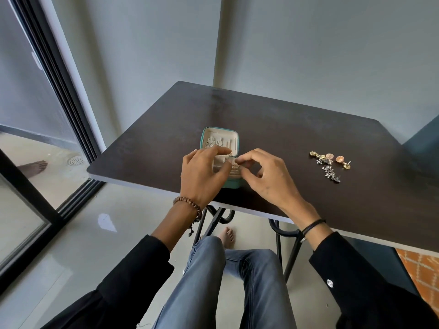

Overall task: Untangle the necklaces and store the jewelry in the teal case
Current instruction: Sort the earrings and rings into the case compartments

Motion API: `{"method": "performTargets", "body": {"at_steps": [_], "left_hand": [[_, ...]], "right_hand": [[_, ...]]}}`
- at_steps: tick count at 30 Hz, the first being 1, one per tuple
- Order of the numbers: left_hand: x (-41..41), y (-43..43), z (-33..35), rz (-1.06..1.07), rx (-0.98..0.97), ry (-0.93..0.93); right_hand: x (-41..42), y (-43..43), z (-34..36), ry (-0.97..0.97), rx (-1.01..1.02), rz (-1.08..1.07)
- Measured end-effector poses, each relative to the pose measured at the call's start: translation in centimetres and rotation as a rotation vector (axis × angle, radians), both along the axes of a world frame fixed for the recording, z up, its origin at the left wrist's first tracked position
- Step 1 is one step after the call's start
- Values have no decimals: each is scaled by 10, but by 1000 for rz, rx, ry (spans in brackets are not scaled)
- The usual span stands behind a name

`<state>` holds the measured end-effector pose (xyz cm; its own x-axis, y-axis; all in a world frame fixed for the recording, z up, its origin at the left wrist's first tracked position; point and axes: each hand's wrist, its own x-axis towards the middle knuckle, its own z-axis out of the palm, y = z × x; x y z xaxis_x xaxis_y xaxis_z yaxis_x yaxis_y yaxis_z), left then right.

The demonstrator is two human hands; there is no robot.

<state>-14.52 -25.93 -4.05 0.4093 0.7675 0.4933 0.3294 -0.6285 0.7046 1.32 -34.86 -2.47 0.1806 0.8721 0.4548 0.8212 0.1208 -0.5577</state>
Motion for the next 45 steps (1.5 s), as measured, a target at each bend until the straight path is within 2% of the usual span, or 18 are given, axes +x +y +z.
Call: {"method": "performTargets", "body": {"at_steps": [11, 20, 29, 40, 45], "left_hand": [[54, -18, 34, -26, 152, 212], [132, -52, 30, -165, 206, 240], [202, -77, 11, -393, 141, 343], [234, -54, -4, -410, -26, 396], [236, -49, -14, -426, 57, 408]], "right_hand": [[42, -35, 11, 32, 103, -104], [108, -75, 5, 43, 93, -272], [180, -101, -19, 70, 75, -521], [239, -101, -40, 152, 27, -761], [248, -90, -42, 87, -37, -785]]}}
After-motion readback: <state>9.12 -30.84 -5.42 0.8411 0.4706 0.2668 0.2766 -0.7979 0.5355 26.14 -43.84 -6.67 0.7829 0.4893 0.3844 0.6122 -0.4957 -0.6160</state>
